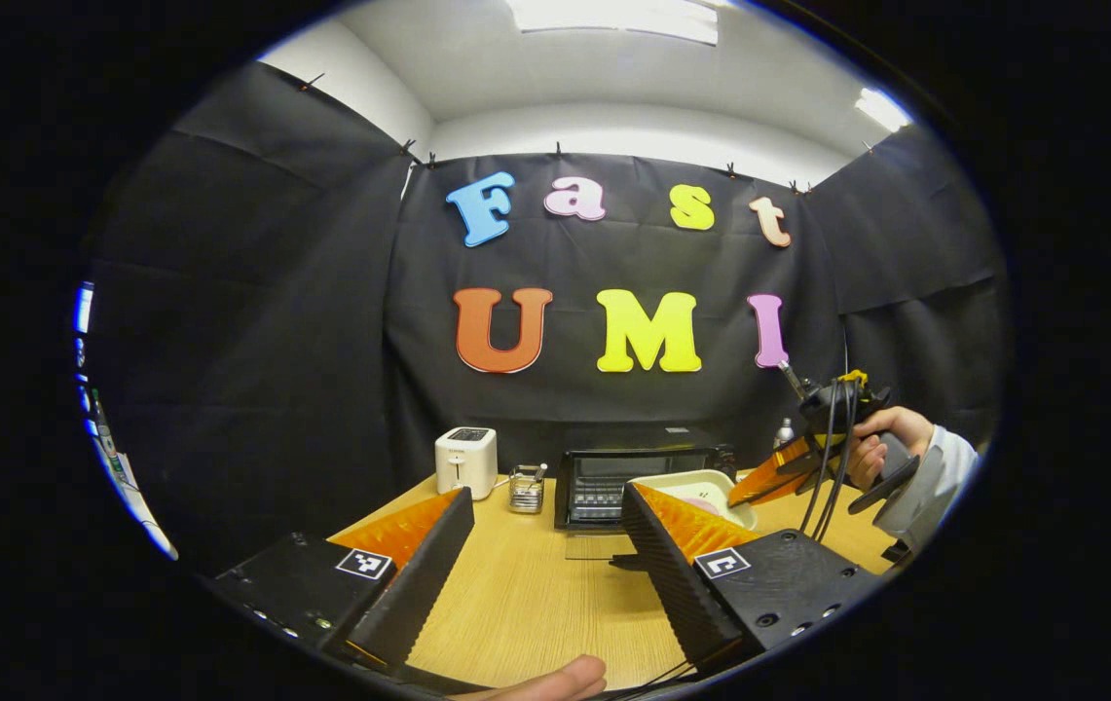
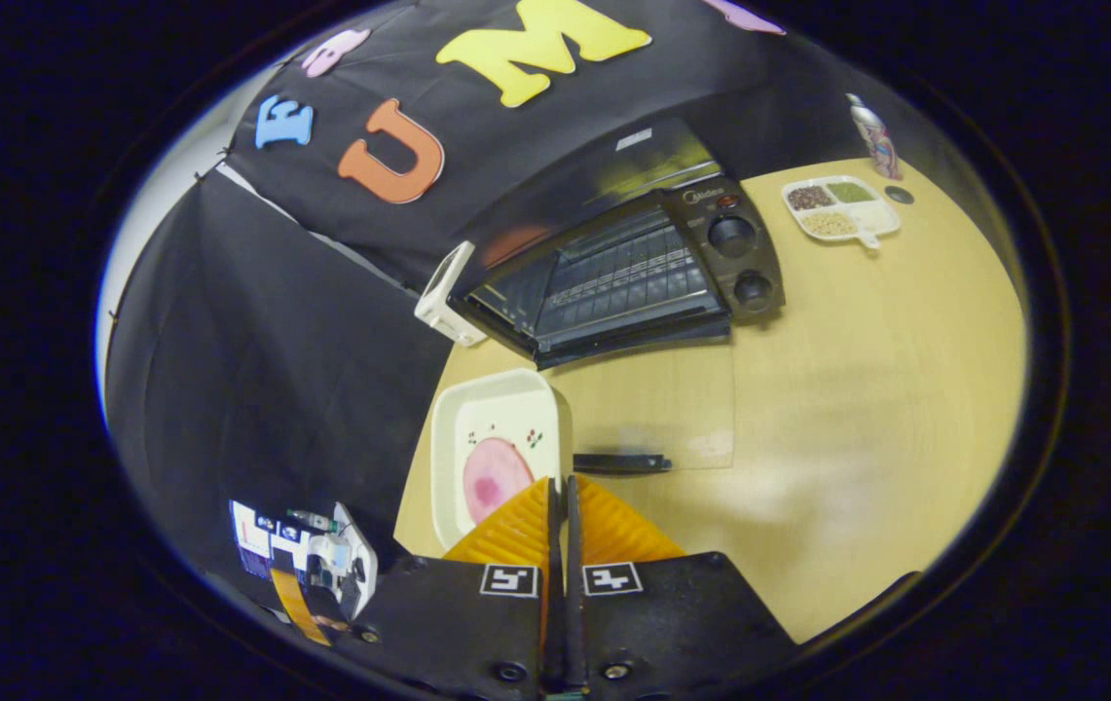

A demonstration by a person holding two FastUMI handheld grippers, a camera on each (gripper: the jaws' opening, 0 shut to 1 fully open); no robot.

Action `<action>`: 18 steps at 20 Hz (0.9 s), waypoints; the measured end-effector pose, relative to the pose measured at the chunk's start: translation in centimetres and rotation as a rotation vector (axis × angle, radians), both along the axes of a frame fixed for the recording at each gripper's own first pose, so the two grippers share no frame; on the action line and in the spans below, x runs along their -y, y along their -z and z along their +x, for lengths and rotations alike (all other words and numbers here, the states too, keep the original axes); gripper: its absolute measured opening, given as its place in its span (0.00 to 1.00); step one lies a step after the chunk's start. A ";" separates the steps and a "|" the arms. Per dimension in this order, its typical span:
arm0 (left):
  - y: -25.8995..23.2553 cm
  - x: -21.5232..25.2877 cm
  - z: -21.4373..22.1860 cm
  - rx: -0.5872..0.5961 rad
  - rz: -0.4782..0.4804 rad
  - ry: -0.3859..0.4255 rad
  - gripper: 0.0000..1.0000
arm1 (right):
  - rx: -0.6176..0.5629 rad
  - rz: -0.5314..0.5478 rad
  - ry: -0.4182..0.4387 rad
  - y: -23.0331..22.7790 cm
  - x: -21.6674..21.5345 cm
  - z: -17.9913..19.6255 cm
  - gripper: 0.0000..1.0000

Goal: Open the electric oven with the left hand, put the food in, and close the electric oven.

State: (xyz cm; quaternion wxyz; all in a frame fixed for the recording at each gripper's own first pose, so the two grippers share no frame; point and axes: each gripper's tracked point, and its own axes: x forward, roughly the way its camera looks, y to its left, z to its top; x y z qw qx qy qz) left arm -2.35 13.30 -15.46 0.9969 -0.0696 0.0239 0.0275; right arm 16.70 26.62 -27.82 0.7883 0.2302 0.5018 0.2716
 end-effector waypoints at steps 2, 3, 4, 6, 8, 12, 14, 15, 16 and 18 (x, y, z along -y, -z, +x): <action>0.3 -1.0 -0.1 -0.001 0.007 -0.015 0.97 | -0.001 0.011 0.014 0.6 -1.4 0.8 0.00; 0.5 -1.5 0.1 -0.004 0.012 -0.023 0.97 | -0.003 0.018 0.024 0.9 -1.9 1.1 0.04; 0.7 -2.0 0.0 -0.010 0.018 -0.032 0.97 | -0.007 0.022 0.043 1.0 -2.2 1.5 0.04; 1.0 -3.4 0.1 -0.018 0.025 -0.061 0.97 | 0.003 0.021 0.087 1.8 -2.8 2.9 0.00; 1.2 -5.4 0.1 -0.022 0.031 -0.109 0.97 | 0.015 0.009 0.131 2.8 -3.2 4.2 0.00; 1.7 -7.1 0.3 -0.029 0.042 -0.144 0.96 | 0.026 0.022 0.207 4.3 -4.3 6.8 0.04; 1.9 -7.6 0.7 -0.035 0.044 -0.148 0.96 | 0.031 0.035 0.238 4.9 -5.0 8.2 0.04; 1.8 -7.5 0.9 -0.037 0.043 -0.145 0.96 | 0.034 0.046 0.251 5.2 -5.4 9.1 0.04; 1.8 -7.2 1.1 -0.037 0.041 -0.138 0.96 | 0.029 0.042 0.267 5.8 -5.6 9.7 0.04; 1.4 -6.7 1.3 -0.023 0.048 -0.122 0.96 | 0.036 0.017 0.316 6.9 -5.3 11.4 0.04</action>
